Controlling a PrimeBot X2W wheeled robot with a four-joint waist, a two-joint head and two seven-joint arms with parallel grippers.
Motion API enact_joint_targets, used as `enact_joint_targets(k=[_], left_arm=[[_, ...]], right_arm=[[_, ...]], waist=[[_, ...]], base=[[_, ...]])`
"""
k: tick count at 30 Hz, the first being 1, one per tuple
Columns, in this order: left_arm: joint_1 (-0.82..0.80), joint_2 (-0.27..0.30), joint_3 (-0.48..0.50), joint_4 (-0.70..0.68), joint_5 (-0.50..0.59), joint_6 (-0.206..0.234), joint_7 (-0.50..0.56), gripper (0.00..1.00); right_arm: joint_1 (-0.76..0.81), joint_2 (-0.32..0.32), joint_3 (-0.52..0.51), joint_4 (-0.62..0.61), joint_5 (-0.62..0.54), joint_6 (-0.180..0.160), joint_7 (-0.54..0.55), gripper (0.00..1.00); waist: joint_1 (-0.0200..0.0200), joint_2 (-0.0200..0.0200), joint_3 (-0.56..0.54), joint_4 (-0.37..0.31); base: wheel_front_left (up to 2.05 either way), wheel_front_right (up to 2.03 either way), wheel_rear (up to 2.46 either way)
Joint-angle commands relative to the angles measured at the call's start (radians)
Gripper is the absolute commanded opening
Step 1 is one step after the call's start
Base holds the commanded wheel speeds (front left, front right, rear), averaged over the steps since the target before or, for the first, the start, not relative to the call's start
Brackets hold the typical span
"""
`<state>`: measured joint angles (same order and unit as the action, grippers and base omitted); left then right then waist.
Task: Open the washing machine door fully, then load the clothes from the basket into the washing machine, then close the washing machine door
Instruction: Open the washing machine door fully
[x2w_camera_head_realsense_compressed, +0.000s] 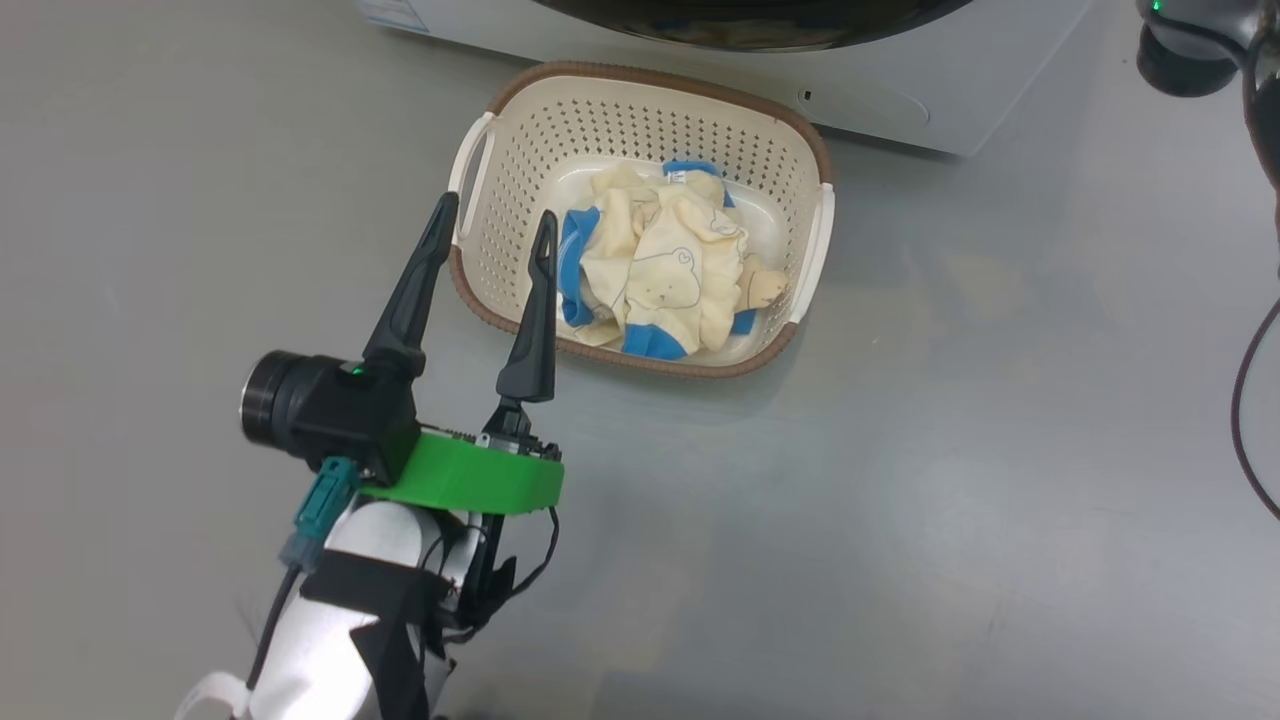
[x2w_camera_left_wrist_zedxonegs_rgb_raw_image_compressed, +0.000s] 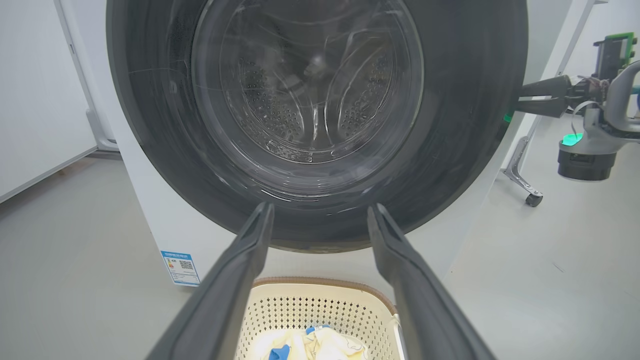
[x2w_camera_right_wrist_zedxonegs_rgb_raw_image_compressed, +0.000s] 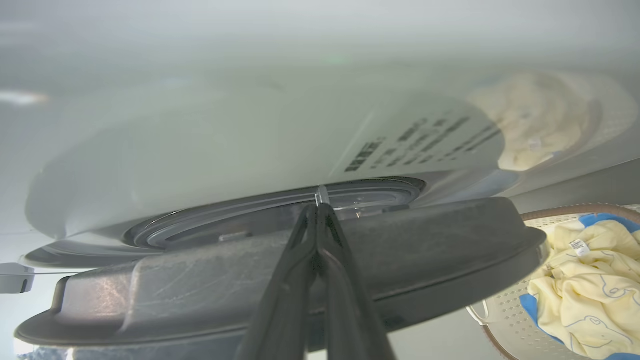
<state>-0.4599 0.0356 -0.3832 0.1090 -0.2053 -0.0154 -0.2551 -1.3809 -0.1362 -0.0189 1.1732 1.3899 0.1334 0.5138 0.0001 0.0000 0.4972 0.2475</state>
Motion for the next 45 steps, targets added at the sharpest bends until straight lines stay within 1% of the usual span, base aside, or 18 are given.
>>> enact_joint_targets(k=[1, 15, 22, 32, 38, 45], left_arm=[[-0.019, 0.015, 0.030, -0.035, -0.002, 0.006, -0.007, 1.00], [-0.020, 0.015, 0.038, -0.022, 0.002, 0.000, -0.007, 1.00], [-0.013, 0.015, 0.044, -0.013, 0.012, -0.003, -0.007, 1.00], [0.012, 0.015, 0.058, 0.008, 0.029, -0.025, -0.007, 1.00], [0.029, 0.015, 0.066, 0.019, 0.039, -0.033, -0.007, 1.00], [0.047, 0.015, 0.072, 0.040, 0.046, -0.044, -0.007, 1.00]], right_arm=[[-0.018, 0.041, 0.017, -0.049, -0.001, -0.003, 0.030, 0.00], [0.061, 0.056, 0.047, -0.113, 0.004, -0.003, 0.115, 0.00], [0.135, 0.070, 0.066, -0.178, 0.028, -0.003, 0.188, 0.00], [0.262, 0.082, 0.089, -0.284, 0.079, -0.003, 0.269, 0.00], [0.343, 0.085, 0.120, -0.352, 0.117, -0.003, 0.298, 0.00], [0.433, 0.086, 0.210, -0.432, 0.201, -0.003, 0.309, 0.00]], waist=[[-0.0001, 0.0000, -0.004, -0.002], [-0.0001, 0.0000, -0.015, -0.024], [-0.0001, 0.0000, -0.031, -0.041], [-0.0001, 0.0000, -0.067, -0.063], [-0.0001, 0.0000, -0.097, -0.073], [-0.0001, 0.0000, -0.139, -0.079]], base=[[0.00, 0.00, 0.00], [0.00, 0.00, 0.00], [0.00, 0.00, 0.00], [0.00, 0.00, 0.00], [0.00, 0.00, 0.00], [0.00, 0.00, 0.00]])
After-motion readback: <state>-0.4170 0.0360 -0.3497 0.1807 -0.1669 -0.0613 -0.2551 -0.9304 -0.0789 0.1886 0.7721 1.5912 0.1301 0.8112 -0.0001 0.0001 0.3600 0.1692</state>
